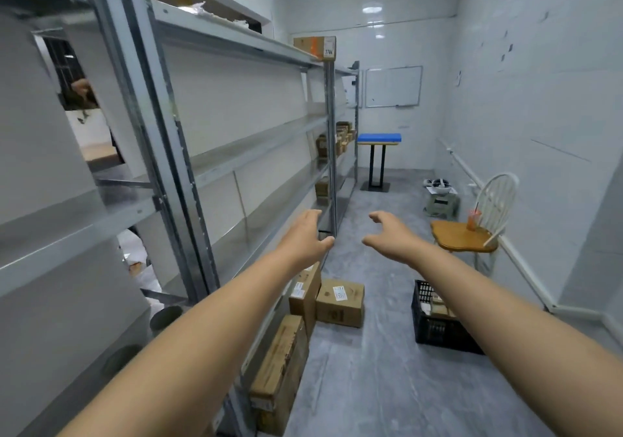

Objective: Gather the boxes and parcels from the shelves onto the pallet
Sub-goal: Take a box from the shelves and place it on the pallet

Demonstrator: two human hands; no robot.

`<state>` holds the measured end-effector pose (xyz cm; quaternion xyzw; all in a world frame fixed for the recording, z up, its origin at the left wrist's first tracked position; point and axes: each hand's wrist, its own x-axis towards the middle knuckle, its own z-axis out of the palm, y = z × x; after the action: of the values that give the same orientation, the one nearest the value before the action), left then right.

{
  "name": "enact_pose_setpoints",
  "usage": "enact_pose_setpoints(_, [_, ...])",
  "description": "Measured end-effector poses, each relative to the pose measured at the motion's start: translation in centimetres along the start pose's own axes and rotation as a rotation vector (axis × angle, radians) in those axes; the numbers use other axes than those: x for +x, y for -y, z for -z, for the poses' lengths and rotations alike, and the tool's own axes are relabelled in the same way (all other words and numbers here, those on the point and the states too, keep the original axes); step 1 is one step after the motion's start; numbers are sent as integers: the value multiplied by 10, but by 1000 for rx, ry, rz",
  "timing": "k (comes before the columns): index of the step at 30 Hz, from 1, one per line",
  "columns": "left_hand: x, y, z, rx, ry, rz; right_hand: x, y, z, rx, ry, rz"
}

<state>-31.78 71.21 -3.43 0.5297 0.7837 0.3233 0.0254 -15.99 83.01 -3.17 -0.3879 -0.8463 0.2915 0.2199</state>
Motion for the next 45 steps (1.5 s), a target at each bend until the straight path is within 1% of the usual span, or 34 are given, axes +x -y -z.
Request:
enact_pose_setpoints(4, [74,-1,-29,5,5,-4,77,-29,11,17,4,7])
enact_pose_setpoints(9, [160,10,-83,22,30,76,172,-72,5,63,27,25])
enact_pose_setpoints(13, [215,22,-132,-14,46,129,229,-112,-7,-1,55,44])
enact_pose_setpoints(16, [246,33,-157,-48,58,157,266,-134,-14,-8,97,20])
enact_pose_setpoints(22, [320,77,-185,-45,53,186,349,-159,-41,5,137,-17])
enact_pose_setpoints(28, [426,124,-222,-47,127,161,449,-176,-83,-13,175,-73])
enact_pose_setpoints(34, [521,185,-256,-121,200,240,559,-201,-114,-3,181,-170])
enact_pose_setpoints(37, [562,212,-277,-160,237,322,600,-223,-131,17,224,-217])
enact_pose_setpoints(39, [587,226,-294,-171,249,362,623,-240,-141,10,239,-216])
enact_pose_setpoints(43, [635,246,-339,-206,289,382,674,-285,-157,-50,254,-237])
enact_pose_setpoints(45, [652,258,-367,-212,313,421,698,-313,-165,-67,269,-265])
